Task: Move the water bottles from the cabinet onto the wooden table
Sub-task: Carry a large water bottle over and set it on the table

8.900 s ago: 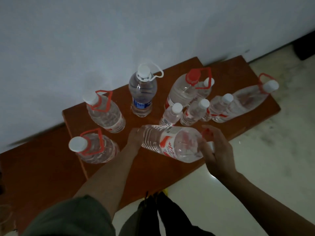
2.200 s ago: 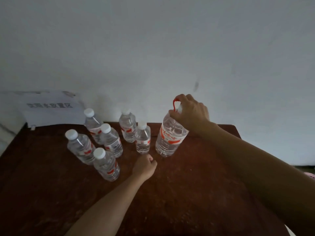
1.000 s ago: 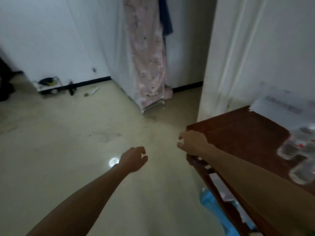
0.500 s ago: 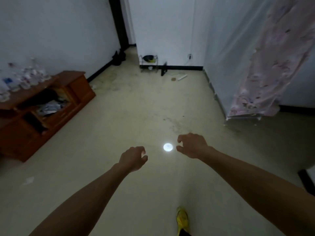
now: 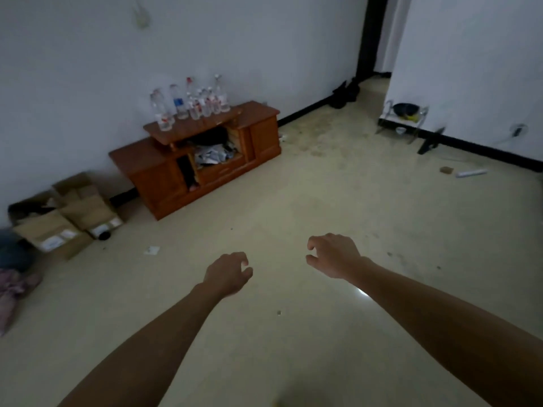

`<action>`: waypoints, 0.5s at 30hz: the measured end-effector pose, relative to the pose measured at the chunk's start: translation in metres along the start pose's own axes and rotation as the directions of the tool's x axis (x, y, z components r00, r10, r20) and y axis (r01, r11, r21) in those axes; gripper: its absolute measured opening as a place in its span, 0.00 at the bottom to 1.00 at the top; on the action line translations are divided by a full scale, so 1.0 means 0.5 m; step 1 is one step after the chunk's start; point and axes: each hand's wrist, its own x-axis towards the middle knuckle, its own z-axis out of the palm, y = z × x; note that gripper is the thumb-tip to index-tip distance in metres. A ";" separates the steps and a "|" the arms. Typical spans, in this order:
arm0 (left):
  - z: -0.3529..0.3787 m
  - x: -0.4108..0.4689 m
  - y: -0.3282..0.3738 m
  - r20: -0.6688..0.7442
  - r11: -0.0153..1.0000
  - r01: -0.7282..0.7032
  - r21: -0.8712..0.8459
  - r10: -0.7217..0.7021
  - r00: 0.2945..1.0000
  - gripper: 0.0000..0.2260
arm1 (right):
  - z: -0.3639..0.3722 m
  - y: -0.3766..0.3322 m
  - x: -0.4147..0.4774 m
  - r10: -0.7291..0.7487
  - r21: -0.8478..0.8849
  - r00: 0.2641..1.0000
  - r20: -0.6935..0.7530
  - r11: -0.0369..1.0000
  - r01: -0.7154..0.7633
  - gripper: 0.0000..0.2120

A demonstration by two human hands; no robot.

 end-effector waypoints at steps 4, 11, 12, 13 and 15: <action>-0.032 0.132 -0.100 -0.009 0.996 0.093 -0.005 -0.093 0.996 0.14 | 0.005 -0.047 0.201 -0.105 -0.017 0.994 0.031 0.994 0.106 0.16; -0.158 0.446 -0.254 -0.042 0.989 0.146 -0.030 -0.147 0.988 0.14 | -0.035 -0.124 0.595 -0.158 -0.031 0.987 0.006 0.987 0.158 0.16; -0.189 0.491 -0.272 -0.056 0.989 0.144 -0.025 -0.145 0.988 0.14 | -0.053 -0.138 0.647 -0.162 -0.033 0.987 -0.005 0.986 0.161 0.16; -0.222 0.537 -0.290 -0.073 0.989 0.147 -0.026 -0.149 0.986 0.14 | -0.070 -0.151 0.699 -0.165 -0.027 0.986 -0.020 0.986 0.164 0.17; -0.273 0.619 -0.324 -0.090 0.988 0.153 -0.034 -0.156 0.984 0.14 | -0.092 -0.172 0.790 -0.174 -0.008 0.984 -0.035 0.985 0.174 0.17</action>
